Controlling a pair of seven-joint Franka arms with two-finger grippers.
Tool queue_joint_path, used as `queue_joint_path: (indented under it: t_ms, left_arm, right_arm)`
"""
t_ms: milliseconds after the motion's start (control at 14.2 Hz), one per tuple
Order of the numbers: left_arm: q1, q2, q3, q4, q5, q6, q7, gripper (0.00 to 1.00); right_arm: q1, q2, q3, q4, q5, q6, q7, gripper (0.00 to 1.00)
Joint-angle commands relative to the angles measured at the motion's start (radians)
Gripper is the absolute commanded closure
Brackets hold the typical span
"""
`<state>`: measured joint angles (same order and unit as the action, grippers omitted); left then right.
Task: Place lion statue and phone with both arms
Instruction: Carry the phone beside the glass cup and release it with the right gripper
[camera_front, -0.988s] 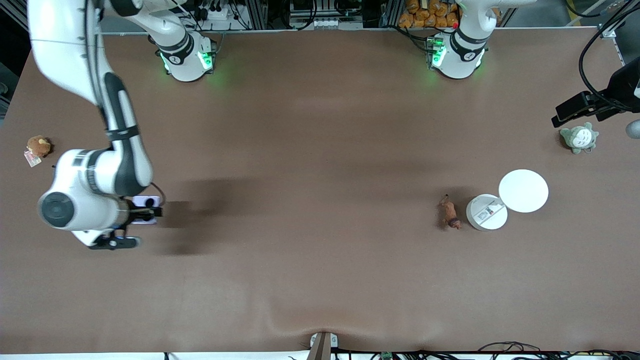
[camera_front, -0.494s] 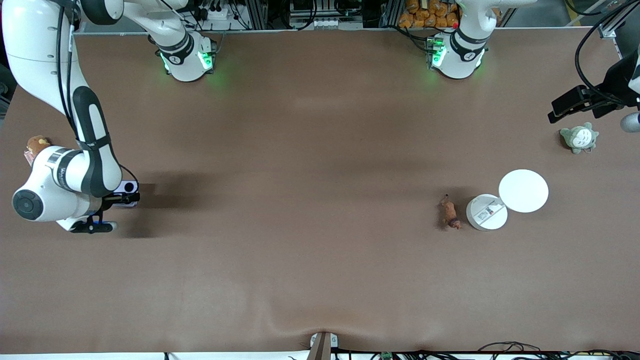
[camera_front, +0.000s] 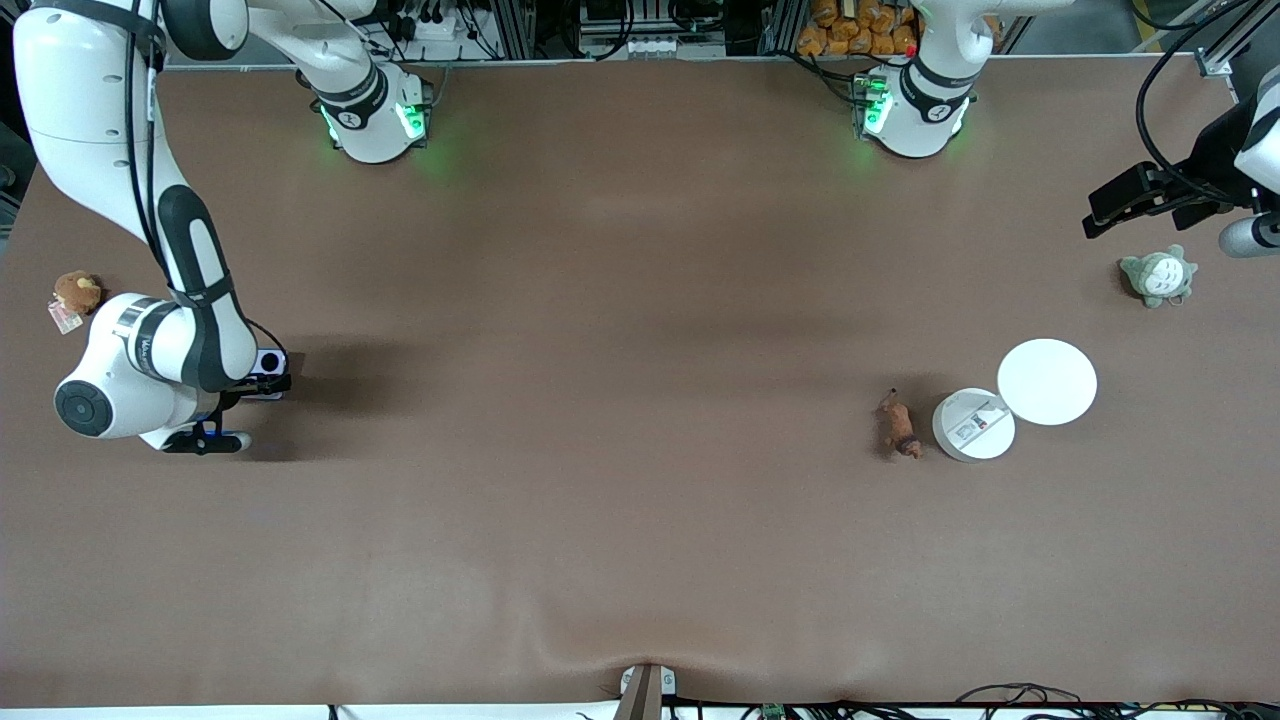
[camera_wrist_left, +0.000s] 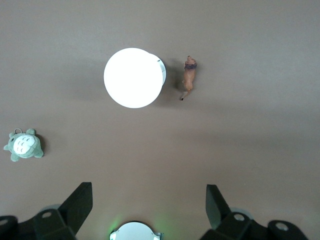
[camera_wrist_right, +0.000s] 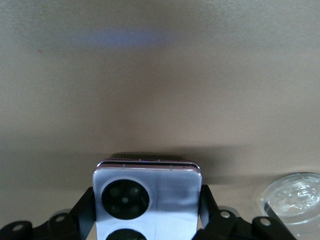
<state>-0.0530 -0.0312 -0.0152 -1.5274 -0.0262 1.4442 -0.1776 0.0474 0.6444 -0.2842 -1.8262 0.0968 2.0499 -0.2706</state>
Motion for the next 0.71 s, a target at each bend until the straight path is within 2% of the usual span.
queue_joint_path:
  t_ms: [0,71,141,494,635]
  left_arm:
    - [0.002,-0.03,-0.003,-0.028,0.008,-0.008,0.016,0.0]
    - [0.002,-0.03,-0.003,-0.028,0.026,-0.01,0.016,0.0]
    - [-0.001,-0.032,-0.005,-0.028,0.04,-0.011,0.016,0.0]
    - [0.004,-0.032,-0.006,-0.03,0.045,-0.022,0.023,0.0]
    - [0.004,-0.032,-0.005,-0.03,0.045,-0.022,0.024,0.0]
  right_arm:
    - [-0.04,-0.002,0.019,0.005,0.009,0.003,-0.021,0.64]
    - [-0.04,0.0,0.019,0.005,0.009,0.003,-0.021,0.2]
    - [-0.04,0.0,0.02,0.005,0.011,0.003,-0.021,0.0]
    - [-0.026,-0.012,0.019,0.025,0.011,-0.005,-0.019,0.0]
    - [-0.026,-0.017,0.019,0.103,0.009,-0.016,-0.016,0.0]
